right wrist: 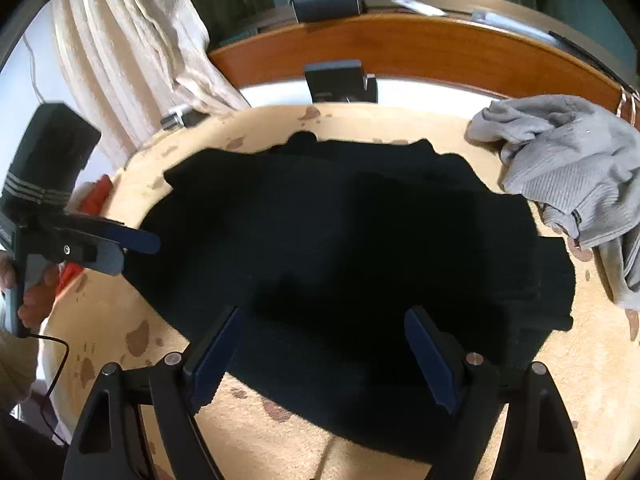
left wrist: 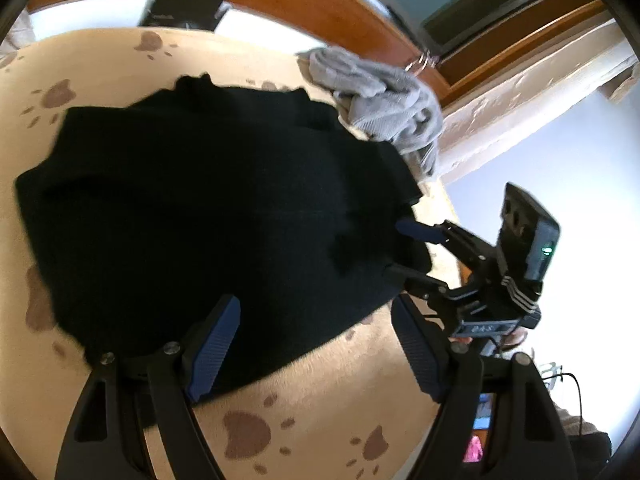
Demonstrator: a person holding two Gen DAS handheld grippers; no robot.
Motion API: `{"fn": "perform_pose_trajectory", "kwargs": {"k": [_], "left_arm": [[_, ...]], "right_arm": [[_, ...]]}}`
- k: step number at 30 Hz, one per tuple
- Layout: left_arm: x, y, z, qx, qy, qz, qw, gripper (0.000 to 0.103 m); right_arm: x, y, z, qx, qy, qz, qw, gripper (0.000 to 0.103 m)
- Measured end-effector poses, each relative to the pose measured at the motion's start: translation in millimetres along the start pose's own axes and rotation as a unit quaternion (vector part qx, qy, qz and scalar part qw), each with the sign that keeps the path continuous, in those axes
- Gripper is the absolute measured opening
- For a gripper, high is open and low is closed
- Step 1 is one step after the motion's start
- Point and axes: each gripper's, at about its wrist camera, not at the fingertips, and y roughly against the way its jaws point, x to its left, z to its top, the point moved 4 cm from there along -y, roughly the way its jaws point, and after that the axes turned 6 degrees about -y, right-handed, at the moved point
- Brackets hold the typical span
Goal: Fold clothes
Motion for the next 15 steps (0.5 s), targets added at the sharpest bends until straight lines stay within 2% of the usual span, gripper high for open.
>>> {"fn": "perform_pose_trajectory", "kwargs": {"k": [5,10,15], "left_arm": [[8.4,-20.6,13.3,0.019,0.018,0.011,0.9996,0.081],[3.7,-12.5,30.1,-0.008,0.004,0.022,0.9997,0.081],[10.1,-10.3,53.6,-0.027,0.013,0.022,0.9993,0.081]], "right_arm": [[-0.5,-17.4,7.5,0.025,0.019,-0.034,0.999,0.085],[-5.9,-26.0,25.5,0.02,0.032,-0.052,0.998,0.085],[-13.3,-32.9,48.8,0.003,0.035,-0.07,0.997,0.085]]}}
